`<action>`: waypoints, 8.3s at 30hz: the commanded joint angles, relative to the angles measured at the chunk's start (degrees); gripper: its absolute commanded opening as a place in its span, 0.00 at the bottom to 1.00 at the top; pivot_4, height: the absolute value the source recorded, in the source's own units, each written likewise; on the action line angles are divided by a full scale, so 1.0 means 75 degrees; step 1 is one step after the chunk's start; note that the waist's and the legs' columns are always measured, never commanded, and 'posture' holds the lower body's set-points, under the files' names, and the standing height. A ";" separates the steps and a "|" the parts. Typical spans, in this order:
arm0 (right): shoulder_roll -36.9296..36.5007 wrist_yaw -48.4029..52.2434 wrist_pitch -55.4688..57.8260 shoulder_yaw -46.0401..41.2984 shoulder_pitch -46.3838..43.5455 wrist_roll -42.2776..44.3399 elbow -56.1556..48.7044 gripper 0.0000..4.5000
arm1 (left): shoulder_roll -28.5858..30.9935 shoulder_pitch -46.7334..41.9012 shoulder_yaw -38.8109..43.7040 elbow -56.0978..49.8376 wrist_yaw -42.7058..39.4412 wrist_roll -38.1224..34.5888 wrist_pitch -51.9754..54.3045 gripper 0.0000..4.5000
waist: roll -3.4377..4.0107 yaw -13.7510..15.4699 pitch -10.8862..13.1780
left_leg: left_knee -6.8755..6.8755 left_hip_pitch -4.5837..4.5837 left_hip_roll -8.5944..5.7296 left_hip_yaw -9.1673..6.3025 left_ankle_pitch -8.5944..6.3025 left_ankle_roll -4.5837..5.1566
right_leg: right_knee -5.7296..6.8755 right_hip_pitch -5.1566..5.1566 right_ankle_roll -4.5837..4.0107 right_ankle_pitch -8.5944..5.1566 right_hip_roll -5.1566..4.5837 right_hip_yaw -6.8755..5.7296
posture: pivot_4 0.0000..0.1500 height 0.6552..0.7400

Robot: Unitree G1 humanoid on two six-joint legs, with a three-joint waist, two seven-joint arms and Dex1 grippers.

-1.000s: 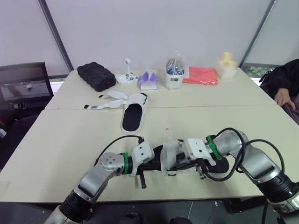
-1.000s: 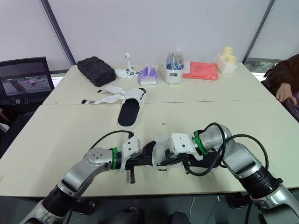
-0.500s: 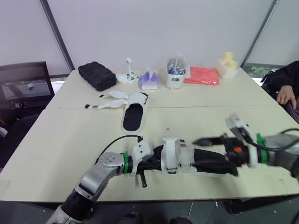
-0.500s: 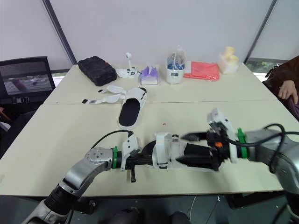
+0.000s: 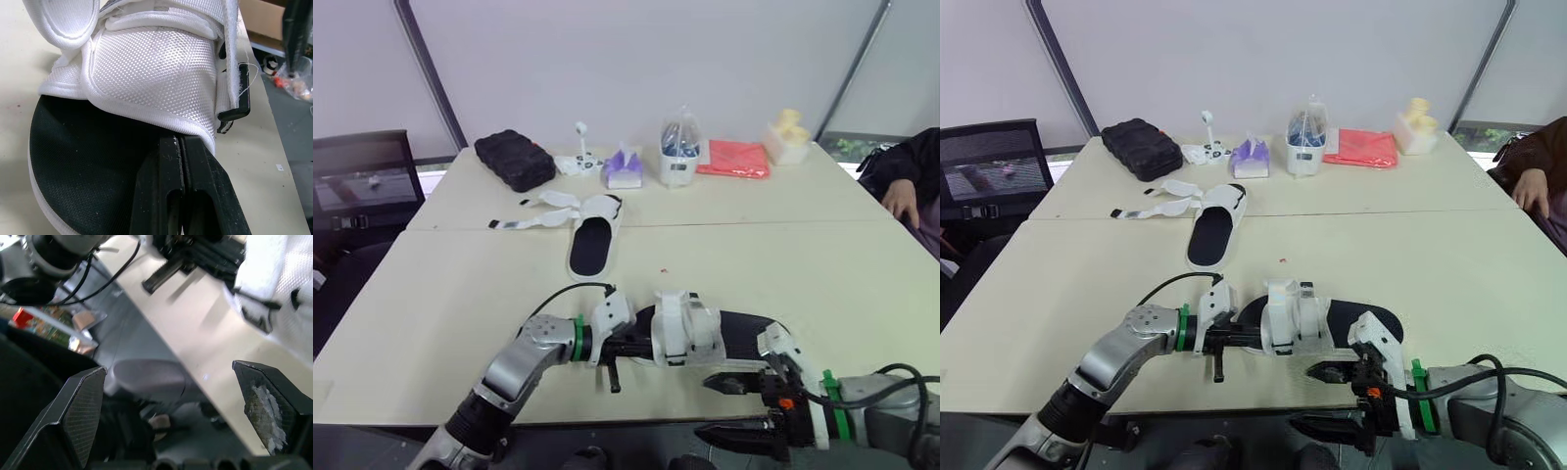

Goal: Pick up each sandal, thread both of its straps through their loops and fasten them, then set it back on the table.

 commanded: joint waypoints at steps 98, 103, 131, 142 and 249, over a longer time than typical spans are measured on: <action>0.0118 -0.0557 -0.2387 0.2761 -0.5407 -0.0612 0.4918 0.88 | -0.0504 -0.0135 -0.0068 0.0532 0.0519 0.0481 -0.0415 0.00 | 0.0002 -0.0011 -0.0003 | 0.0005 0.0007 0.0010 0.0034 -0.0001 0.0007 | 0.0004 -0.0007 0.0026 0.0021 0.0013 0.0011 | 1.00 1.00; 0.0511 0.0450 -0.2271 0.3030 -0.5894 -0.1181 0.5775 0.88 | -0.0469 -0.0010 -0.0052 0.0435 0.0578 0.0507 -0.0430 0.00 | 0.0002 -0.0020 -0.0003 | 0.0008 0.0006 0.0008 0.0034 -0.0001 0.0007 | 0.0004 -0.0007 0.0029 0.0023 0.0012 0.0016 | 1.00 1.00; 0.1326 0.0227 -0.2108 0.2125 -0.5718 -0.2643 0.6493 0.01 | -0.0466 0.0142 -0.0099 0.0219 0.0730 0.0474 -0.0359 0.00 | 0.0003 -0.0025 -0.0003 | 0.0005 0.0006 0.0007 0.0034 -0.0001 0.0005 | 0.0011 -0.0015 0.0033 0.0028 0.0013 0.0019 | 1.00 1.00; 0.0855 0.0369 -0.2744 0.3398 -0.5443 -0.4355 0.6270 0.01 | -0.0446 0.0098 -0.0100 0.0192 0.0702 0.0480 -0.0300 0.00 | 0.0001 -0.0013 -0.0018 | 0.0010 0.0019 0.0004 0.0034 -0.0001 0.0005 | 0.0010 0.0004 0.0034 0.0030 0.0012 0.0018 | 1.00 1.00; 0.4719 -0.7139 -0.2736 -0.1693 -0.2699 0.1194 0.1922 1.00 | -0.0775 0.0819 0.2997 -0.1605 0.4142 -0.0623 0.0262 0.20 | 0.0071 -0.0416 -0.0013 | -0.0016 0.0005 0.0018 0.0061 0.0003 -0.0002 | 0.0108 -0.0086 0.0041 0.0035 0.0019 0.0053 | 1.00 1.00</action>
